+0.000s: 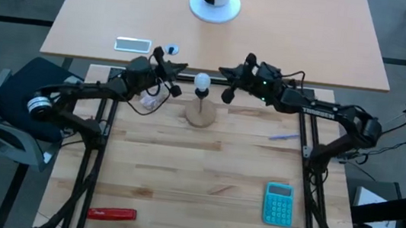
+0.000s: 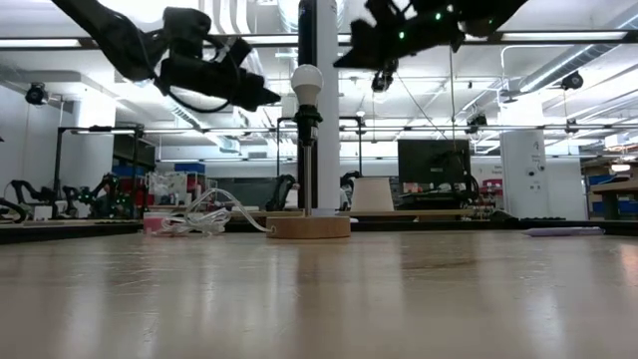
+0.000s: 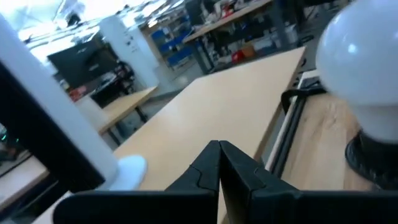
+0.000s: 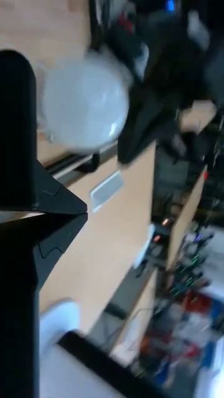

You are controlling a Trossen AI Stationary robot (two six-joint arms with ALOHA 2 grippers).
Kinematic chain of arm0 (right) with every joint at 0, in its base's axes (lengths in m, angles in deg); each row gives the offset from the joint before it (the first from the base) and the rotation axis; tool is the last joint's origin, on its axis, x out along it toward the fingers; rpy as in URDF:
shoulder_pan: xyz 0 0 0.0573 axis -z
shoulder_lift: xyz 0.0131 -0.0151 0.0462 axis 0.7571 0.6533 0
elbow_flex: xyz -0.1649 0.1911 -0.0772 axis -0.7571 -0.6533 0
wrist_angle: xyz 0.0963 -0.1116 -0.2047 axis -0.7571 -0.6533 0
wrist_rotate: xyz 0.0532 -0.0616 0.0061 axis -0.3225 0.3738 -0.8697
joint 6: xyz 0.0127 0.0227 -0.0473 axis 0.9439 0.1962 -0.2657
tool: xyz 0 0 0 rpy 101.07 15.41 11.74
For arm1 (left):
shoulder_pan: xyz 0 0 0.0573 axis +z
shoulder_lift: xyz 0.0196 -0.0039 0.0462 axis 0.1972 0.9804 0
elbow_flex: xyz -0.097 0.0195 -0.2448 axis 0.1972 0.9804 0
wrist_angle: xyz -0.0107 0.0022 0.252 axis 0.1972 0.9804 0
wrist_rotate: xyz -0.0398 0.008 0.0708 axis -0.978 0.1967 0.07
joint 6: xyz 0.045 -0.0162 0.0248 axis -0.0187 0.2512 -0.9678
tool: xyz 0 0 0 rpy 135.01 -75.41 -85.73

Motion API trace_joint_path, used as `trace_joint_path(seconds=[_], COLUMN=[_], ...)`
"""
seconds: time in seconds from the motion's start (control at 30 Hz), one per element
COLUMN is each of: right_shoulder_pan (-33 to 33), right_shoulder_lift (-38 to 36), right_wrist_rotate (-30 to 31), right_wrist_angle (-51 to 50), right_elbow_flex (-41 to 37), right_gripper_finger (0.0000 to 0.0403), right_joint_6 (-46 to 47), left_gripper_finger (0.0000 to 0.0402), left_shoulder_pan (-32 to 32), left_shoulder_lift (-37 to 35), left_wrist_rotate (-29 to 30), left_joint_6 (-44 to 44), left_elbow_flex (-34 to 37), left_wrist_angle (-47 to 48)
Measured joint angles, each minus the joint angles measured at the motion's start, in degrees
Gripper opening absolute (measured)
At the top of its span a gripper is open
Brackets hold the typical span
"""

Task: Screw lightbulb
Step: Remove the light bulb from the bulb socket

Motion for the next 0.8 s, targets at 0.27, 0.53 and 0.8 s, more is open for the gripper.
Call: trace_joint_path(seconds=[0.27, 0.53, 0.8], right_shoulder_pan=[-2.32, -2.30, -2.15], right_shoulder_lift=[0.87, 6.03, 7.37], right_wrist_rotate=[-17.00, -16.53, -16.42], right_wrist_angle=[0.13, -0.61, 0.82], right_elbow_flex=[-0.01, -0.01, -0.01], right_gripper_finger=[0.0000, 0.0000, 0.0000], right_joint_6=[-6.06, -7.23, -6.92], left_gripper_finger=[0.0000, 0.0000, 0.0000], left_shoulder_pan=[0.05, 0.00, -0.46], left_shoulder_lift=[1.54, 1.54, 1.56], left_wrist_rotate=[-3.85, -12.34, -17.00], left_joint_6=[-0.85, 0.16, -0.47], left_elbow_flex=[-3.44, -6.24, -7.86], left_wrist_angle=[1.31, 5.35, 10.93])
